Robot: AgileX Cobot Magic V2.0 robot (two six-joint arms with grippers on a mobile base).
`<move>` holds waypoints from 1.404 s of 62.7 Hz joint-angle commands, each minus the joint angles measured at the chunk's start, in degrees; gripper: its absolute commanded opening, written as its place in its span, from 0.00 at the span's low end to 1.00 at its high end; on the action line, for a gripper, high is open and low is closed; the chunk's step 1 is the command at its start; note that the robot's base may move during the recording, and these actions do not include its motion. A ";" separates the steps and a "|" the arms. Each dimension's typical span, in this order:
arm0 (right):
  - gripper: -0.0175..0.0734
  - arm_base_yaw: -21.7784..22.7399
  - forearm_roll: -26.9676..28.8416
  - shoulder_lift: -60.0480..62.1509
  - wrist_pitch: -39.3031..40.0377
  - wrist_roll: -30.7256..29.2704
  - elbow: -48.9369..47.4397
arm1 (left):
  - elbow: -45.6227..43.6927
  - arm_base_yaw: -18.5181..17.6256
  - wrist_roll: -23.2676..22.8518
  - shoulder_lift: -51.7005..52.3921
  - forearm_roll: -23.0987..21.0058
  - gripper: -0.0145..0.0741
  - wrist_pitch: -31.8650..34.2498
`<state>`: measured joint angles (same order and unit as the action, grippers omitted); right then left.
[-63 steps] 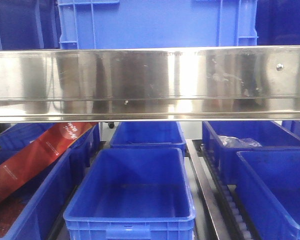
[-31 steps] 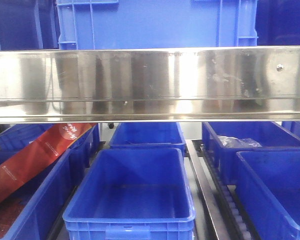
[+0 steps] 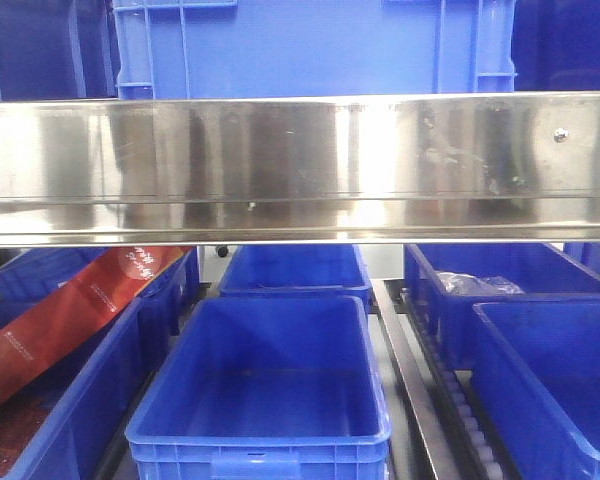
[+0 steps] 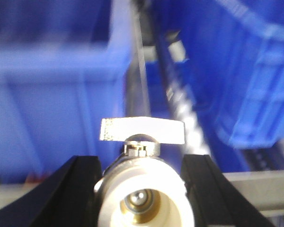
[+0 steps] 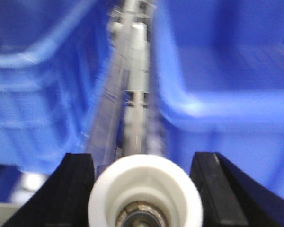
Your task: Place valve from conveyor to right shelf box
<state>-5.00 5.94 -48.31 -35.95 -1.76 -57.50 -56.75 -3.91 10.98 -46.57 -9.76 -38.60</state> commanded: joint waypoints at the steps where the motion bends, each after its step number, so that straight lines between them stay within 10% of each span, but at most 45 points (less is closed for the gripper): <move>1: 0.01 -3.17 0.28 -2.50 5.41 -0.33 -4.43 | -4.78 -2.06 0.97 -2.86 -1.37 0.04 3.32; 42: 0.01 -16.18 0.29 -33.94 7.01 -0.33 -40.86 | -41.79 -23.16 0.97 -38.81 -1.37 0.04 3.70; 72: 0.02 -16.18 0.29 -47.73 8.01 -0.33 -45.75 | -51.08 -24.79 0.97 -55.59 -1.72 0.04 5.57; 88: 0.34 -16.18 0.91 -50.35 7.75 -0.33 -45.75 | -51.08 -24.79 0.87 -57.39 -1.72 0.12 5.67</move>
<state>-21.10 6.64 -99.39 -32.08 -1.91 -102.18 -106.80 -28.38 11.87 -104.86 -10.76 -35.89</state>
